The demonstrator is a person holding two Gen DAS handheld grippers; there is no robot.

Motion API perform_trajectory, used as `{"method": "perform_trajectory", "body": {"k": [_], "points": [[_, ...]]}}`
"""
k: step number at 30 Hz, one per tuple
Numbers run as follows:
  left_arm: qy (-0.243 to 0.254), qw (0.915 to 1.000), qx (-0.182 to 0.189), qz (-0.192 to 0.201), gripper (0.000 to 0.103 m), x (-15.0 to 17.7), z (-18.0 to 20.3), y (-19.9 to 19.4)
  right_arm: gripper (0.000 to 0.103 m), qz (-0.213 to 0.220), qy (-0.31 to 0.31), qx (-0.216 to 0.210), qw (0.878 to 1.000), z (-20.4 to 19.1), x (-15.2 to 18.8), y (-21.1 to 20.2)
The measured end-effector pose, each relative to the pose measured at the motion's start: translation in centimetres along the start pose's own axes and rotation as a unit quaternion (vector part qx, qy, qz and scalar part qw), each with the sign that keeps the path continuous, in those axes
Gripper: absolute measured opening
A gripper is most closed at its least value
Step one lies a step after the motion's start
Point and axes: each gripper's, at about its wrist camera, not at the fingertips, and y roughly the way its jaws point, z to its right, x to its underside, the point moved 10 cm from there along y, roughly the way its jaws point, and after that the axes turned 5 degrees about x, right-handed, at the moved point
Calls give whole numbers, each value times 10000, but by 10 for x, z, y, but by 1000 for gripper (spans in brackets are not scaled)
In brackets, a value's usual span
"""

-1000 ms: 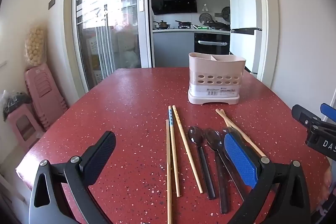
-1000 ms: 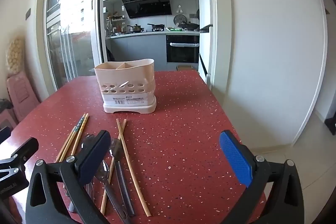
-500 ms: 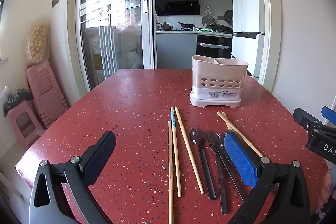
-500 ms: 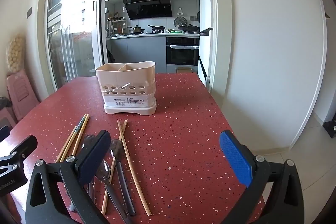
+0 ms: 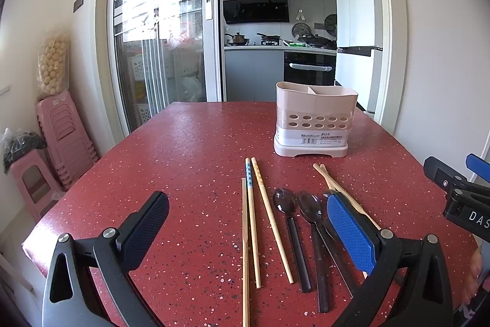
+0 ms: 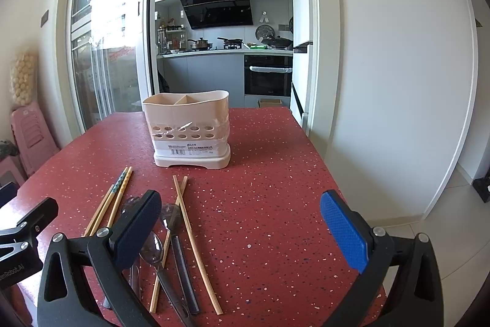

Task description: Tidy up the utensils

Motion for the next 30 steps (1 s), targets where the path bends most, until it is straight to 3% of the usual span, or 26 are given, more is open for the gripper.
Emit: {"method": "perform_trajectory", "body": {"k": [30], "points": [[6,10000,6,19,103,-3,1,-2,103,-12,22,-38,10000,-2,0,-2]]}}
